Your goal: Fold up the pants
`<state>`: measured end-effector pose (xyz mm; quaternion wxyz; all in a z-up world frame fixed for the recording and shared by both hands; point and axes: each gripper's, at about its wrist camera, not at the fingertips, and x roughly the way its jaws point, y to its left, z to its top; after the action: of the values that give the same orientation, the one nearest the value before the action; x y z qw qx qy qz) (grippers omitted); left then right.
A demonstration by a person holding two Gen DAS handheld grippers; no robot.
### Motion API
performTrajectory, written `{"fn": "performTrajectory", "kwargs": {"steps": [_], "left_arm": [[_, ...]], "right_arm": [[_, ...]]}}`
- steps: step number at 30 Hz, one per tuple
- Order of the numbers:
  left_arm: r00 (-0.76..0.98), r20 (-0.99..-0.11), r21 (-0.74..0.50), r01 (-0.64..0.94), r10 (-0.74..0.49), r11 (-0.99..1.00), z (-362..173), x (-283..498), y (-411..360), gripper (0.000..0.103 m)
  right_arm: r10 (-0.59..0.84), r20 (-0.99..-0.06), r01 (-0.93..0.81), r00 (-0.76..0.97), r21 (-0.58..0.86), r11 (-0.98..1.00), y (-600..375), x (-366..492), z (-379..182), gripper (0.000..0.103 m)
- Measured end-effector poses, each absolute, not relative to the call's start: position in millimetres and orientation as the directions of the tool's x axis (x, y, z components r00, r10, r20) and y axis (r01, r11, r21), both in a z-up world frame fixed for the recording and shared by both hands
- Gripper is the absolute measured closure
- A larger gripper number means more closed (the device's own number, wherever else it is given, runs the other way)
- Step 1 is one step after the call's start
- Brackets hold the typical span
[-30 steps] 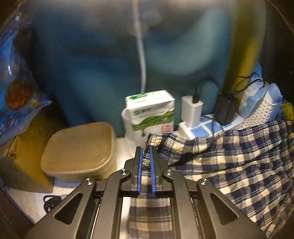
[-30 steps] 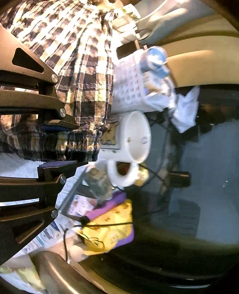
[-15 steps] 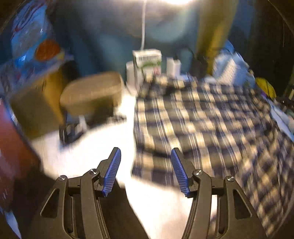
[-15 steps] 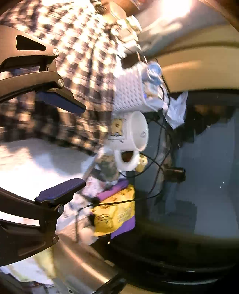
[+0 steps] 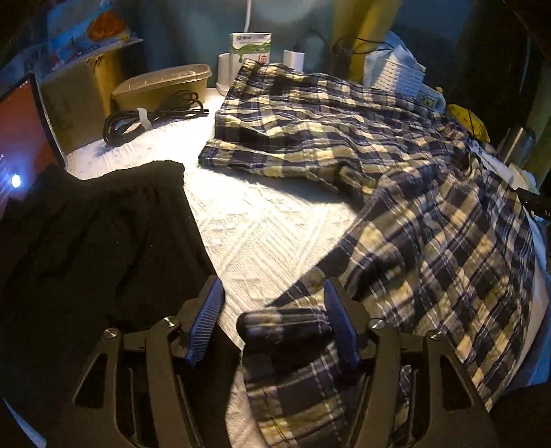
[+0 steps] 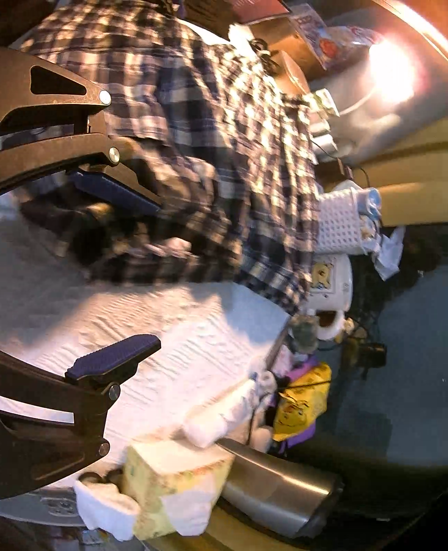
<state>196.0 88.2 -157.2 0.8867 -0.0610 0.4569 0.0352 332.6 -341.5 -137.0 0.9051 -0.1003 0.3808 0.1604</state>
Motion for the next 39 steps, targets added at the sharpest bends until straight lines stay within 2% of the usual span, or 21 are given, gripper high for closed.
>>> {"fn": "performTrajectory", "kwargs": {"steps": [1,3,6,8,11,12,14,17,20,25,32,37,39], "left_arm": [[0.580,-0.814,-0.081,-0.124,0.006,0.989,-157,195,87,0.041],[0.580,-0.814,-0.107,-0.131,-0.012,0.986,-157,193,85,0.041],[0.592,-0.806,-0.097,-0.134,0.002,0.986,-158,186,75,0.041],[0.600,-0.799,-0.071,-0.150,0.034,0.986,-160,182,69,0.041],[0.610,-0.791,-0.069,-0.172,0.052,0.983,-160,176,64,0.044],[0.616,-0.786,-0.078,-0.172,0.045,0.982,-160,174,63,0.050],[0.629,-0.776,-0.091,-0.170,0.037,0.981,-159,170,61,0.078],[0.634,-0.772,-0.107,-0.179,0.032,0.978,-158,170,62,0.095],[0.647,-0.762,-0.116,-0.185,0.032,0.976,-153,172,64,0.099],[0.699,-0.712,-0.093,-0.189,0.067,0.978,-127,184,72,0.100],[0.754,-0.642,-0.009,-0.193,0.142,0.981,-93,228,96,0.100],[0.711,-0.685,0.026,-0.193,0.158,0.981,-109,267,108,0.097],[0.666,-0.731,0.026,-0.185,0.145,0.982,-121,276,111,0.097]], "right_arm": [[0.211,-0.721,-0.375,0.660,-0.073,0.924,-340,329,-139,0.029],[0.227,-0.711,-0.396,0.666,-0.078,0.915,-338,325,-137,0.038],[0.258,-0.698,-0.449,0.668,-0.102,0.888,-328,315,-133,0.039],[0.249,-0.724,-0.479,0.644,-0.128,0.868,-318,314,-142,0.040],[0.183,-0.760,-0.483,0.624,-0.191,0.854,-311,312,-161,0.067],[0.175,-0.750,-0.477,0.637,-0.206,0.854,-311,307,-163,0.074],[0.186,-0.742,-0.474,0.644,-0.197,0.858,-315,301,-158,0.079],[0.172,-0.710,-0.438,0.682,-0.209,0.874,-324,295,-147,0.083],[0.162,-0.669,-0.401,0.725,-0.220,0.889,-333,288,-128,0.085],[0.156,-0.610,-0.351,0.777,-0.213,0.912,-343,274,-100,0.086],[0.156,-0.577,-0.293,0.802,-0.153,0.944,-355,255,-85,0.086],[0.132,-0.632,-0.252,0.764,-0.104,0.962,-365,257,-116,0.086],[0.115,-0.670,-0.243,0.733,-0.100,0.965,-363,260,-138,0.086]]}}
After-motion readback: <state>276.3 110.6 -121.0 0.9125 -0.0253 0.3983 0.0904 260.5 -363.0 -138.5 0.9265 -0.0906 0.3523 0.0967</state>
